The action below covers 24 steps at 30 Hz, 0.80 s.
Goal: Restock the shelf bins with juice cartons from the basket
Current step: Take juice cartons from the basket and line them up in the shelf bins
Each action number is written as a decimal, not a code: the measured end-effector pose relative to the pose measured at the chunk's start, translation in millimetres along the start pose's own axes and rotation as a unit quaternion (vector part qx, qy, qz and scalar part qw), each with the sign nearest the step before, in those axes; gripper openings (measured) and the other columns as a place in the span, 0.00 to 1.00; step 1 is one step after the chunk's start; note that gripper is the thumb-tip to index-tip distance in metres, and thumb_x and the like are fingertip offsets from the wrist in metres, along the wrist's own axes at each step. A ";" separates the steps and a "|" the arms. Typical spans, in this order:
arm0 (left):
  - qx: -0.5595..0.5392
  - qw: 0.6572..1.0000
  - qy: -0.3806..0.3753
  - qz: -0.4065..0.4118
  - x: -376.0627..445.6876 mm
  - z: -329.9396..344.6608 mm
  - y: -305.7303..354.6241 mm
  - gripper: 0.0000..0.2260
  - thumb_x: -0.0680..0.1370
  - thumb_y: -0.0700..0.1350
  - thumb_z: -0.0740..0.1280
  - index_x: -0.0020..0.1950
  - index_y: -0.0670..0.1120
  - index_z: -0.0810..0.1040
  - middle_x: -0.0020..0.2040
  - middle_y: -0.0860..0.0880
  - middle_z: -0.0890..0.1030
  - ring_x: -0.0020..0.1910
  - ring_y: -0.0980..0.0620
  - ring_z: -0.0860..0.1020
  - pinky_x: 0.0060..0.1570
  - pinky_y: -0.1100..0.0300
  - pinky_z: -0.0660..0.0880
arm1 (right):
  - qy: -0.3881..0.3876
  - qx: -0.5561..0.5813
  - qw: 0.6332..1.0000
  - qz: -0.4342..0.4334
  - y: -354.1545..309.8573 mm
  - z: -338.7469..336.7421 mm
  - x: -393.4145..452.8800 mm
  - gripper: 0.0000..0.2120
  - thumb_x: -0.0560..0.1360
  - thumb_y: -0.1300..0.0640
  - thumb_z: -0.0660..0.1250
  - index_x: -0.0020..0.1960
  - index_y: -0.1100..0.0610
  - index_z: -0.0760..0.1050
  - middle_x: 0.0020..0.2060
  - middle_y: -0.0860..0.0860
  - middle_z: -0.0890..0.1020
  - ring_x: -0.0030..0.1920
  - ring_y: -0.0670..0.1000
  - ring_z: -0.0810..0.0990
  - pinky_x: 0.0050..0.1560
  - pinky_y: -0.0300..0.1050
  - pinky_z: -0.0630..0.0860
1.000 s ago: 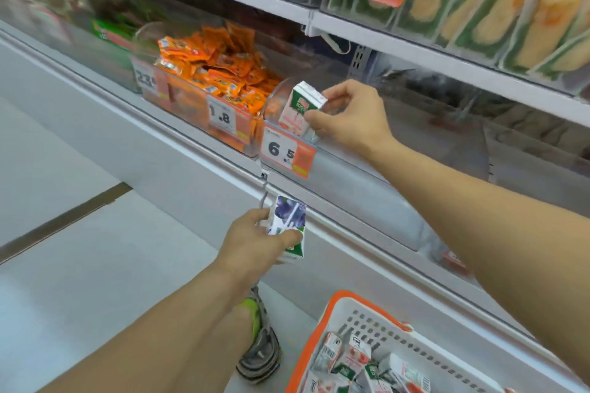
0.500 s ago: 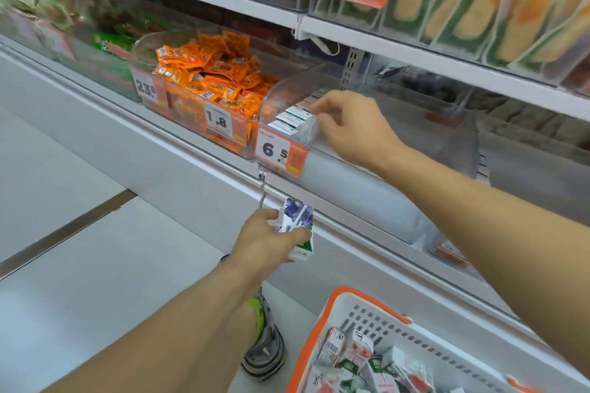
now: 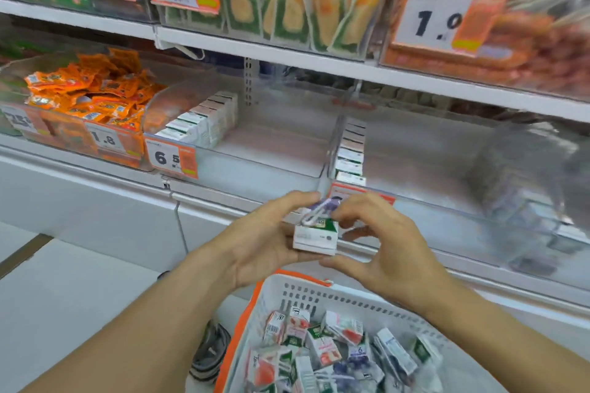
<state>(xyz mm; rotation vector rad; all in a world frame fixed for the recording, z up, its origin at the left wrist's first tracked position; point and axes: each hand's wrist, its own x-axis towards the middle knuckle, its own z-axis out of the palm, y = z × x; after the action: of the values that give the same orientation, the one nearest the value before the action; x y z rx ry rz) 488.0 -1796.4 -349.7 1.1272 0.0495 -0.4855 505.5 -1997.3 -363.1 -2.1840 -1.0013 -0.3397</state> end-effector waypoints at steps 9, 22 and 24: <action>0.254 0.965 -0.021 0.056 31.5 74.8 -25.3 0.25 0.68 0.62 0.73 0.52 0.42 0.83 0.38 0.40 0.84 0.36 0.46 0.80 0.36 0.57 0.72 | 0.083 0.093 0.979 0.163 7.4 -74.0 -69.5 0.18 0.71 0.51 0.74 0.59 0.45 0.73 0.52 0.39 0.78 0.48 0.47 0.80 0.43 0.39 0.82; 0.561 0.677 0.144 0.454 132.8 161.1 -54.7 0.15 0.74 0.50 0.72 0.58 0.47 0.76 0.53 0.50 0.78 0.56 0.50 0.72 0.57 0.59 0.66 | 0.401 0.061 0.880 0.248 74.8 -224.8 -138.7 0.15 0.79 0.67 0.66 0.54 0.47 0.71 0.54 0.60 0.79 0.50 0.55 0.84 0.48 0.47 0.83; 0.597 0.648 0.165 0.444 153.2 162.1 -59.8 0.19 0.73 0.55 0.73 0.59 0.46 0.77 0.55 0.47 0.77 0.59 0.45 0.69 0.59 0.55 0.63 | 0.417 0.047 0.856 0.302 107.1 -243.8 -146.1 0.11 0.78 0.65 0.67 0.56 0.52 0.71 0.53 0.60 0.79 0.46 0.52 0.85 0.46 0.46 0.83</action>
<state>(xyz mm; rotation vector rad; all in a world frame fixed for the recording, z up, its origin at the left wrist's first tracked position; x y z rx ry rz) 568.4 -2011.7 -372.2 2.3180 -0.5839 0.7628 499.8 -2296.6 -311.6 -1.8240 0.1499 -0.8081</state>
